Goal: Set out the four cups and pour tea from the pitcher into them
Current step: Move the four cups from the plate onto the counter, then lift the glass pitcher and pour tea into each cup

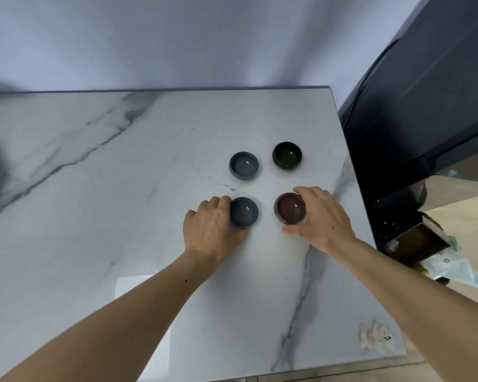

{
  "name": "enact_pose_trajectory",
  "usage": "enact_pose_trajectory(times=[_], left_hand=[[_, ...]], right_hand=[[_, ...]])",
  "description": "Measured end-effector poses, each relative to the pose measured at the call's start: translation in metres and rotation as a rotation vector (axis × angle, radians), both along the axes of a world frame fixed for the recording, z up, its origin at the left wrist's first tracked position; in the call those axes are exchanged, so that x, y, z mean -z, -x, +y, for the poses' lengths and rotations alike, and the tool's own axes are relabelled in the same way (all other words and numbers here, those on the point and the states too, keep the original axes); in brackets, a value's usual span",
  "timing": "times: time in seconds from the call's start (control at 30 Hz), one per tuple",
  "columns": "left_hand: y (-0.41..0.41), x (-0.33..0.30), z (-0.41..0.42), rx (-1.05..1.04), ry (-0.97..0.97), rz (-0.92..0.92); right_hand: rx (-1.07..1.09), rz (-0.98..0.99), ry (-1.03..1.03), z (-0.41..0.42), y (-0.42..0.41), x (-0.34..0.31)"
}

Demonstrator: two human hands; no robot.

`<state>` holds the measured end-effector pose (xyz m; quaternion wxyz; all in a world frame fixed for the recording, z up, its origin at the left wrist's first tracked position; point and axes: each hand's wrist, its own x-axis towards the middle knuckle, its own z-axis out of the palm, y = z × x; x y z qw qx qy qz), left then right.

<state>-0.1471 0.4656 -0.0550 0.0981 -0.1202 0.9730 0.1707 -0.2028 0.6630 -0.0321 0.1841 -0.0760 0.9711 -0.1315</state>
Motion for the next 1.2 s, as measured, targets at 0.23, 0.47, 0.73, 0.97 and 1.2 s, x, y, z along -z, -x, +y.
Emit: enact_pose_trajectory(times=[0.23,0.47,0.73,0.97,1.2], left_hand=[[-0.002,-0.027,-0.017,0.066,0.041,-0.054],[-0.013,-0.077,-0.077,0.059,0.130,-0.038],[-0.058,-0.118,-0.183,-0.069,0.192,-0.036],[-0.127,-0.136,-0.307,-0.199,0.223,-0.079],[-0.200,-0.139,-0.435,-0.253,0.248,-0.121]], right_hand=[[-0.069,0.023,-0.032,-0.006,0.004,-0.036],[-0.253,0.082,-0.111,-0.046,0.015,-0.086],[-0.429,0.078,-0.112,-0.149,0.011,-0.126],[-0.529,0.103,-0.068,-0.289,-0.025,-0.143],[-0.522,0.098,0.048,-0.436,-0.080,-0.141]])
